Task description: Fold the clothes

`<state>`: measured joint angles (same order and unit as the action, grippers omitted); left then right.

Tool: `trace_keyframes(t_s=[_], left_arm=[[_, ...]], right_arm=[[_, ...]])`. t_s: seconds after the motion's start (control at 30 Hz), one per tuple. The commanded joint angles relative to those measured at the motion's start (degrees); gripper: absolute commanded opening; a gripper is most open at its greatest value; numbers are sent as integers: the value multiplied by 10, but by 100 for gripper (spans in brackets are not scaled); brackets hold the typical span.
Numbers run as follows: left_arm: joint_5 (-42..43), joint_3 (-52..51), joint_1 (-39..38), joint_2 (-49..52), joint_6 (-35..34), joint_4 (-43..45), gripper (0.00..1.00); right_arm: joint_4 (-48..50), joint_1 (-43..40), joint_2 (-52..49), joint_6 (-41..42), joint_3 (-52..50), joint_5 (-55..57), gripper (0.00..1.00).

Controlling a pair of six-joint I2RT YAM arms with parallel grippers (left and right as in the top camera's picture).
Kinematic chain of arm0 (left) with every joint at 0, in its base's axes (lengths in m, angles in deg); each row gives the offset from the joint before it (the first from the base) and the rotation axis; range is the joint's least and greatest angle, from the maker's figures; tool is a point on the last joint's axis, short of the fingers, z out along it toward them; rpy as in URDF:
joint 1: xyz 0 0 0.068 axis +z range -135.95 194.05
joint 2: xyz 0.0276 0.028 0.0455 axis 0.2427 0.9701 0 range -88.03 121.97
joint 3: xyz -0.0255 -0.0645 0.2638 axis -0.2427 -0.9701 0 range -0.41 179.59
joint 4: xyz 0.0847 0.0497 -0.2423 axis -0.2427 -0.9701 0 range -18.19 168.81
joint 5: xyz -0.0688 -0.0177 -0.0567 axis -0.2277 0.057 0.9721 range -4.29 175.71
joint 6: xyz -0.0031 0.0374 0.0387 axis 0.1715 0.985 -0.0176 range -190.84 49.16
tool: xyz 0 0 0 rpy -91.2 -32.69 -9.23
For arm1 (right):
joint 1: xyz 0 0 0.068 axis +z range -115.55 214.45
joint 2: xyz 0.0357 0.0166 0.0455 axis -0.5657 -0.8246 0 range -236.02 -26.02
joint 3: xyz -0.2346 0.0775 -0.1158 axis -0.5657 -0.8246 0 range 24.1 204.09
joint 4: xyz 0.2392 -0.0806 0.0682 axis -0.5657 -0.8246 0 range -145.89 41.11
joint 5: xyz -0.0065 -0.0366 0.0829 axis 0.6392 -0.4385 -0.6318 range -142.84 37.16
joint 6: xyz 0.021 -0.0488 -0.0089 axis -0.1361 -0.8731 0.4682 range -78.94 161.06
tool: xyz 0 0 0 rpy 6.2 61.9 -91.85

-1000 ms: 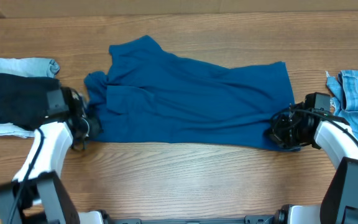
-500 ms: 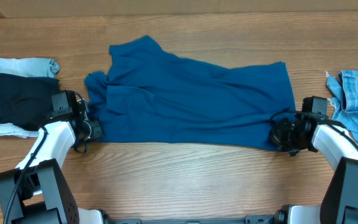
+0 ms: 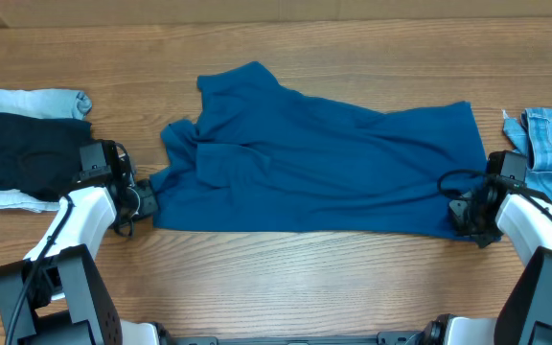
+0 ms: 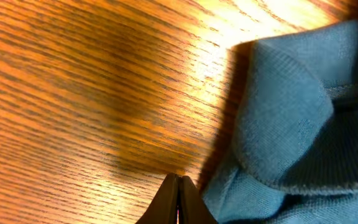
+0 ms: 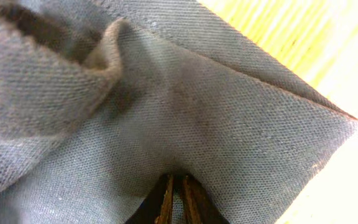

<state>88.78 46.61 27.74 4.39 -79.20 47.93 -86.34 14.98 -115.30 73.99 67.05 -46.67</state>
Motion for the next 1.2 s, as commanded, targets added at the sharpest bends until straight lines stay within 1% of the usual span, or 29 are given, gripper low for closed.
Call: trace_keyframes(t_s=[0.0, 0.07, 0.1, 0.2, 0.27, 0.33, 0.4, 0.43, 0.6, 0.73, 0.8, 0.83, 0.97, 1.07, 1.17], left_arm=[[59, 27, -10, -18, 31, -21, 4], [117, 45, -23, -41, 33, -39, 6], [133, 49, -41, -61, 37, -49, 7], [112, 48, -101, -77, 41, -59, 15], [83, 46, -131, -60, 40, -57, 15], [70, 43, -152, -22, 30, -43, 13], [70, 43, -157, 19, 22, -21, 6], [70, 43, -156, 51, 11, -3, 4], [61, 43, -156, 129, 4, 40, 4], [9, 43, -154, 151, -9, 79, 4], [-23, 43, -143, 154, -22, 99, 4], [-22, 44, -130, 154, -24, 106, 4], [-25, 44, -85, 154, -24, 92, 4], [-48, 43, -52, 154, -23, 66, 4], [-50, 43, -37, 154, -19, 54, 4]], right_arm=[[-15, 7, -13, -34, 18, -12, 11], [-18, 8, -13, -34, 20, -13, 11], [-20, 8, -13, -34, 20, -14, 11], [-25, 8, -13, -33, 20, -19, 11], [-26, 8, -13, -31, 20, -27, 11], [-26, 8, -13, -31, 20, -33, 11], [-25, 8, -13, -31, 20, -40, 11], [-25, 8, -13, -32, 20, -44, 11], [-44, 8, -13, -32, 20, -50, 11], [-57, 8, -13, -32, 20, -50, 11], [-60, 8, -13, -32, 17, -47, 11], [-60, 8, -13, -32, 16, -40, 11], [-55, 8, -13, -27, 12, 6, 10], [-33, 8, -13, -27, 12, 14, 10], [-23, 8, -13, -33, 13, 10, 11]])
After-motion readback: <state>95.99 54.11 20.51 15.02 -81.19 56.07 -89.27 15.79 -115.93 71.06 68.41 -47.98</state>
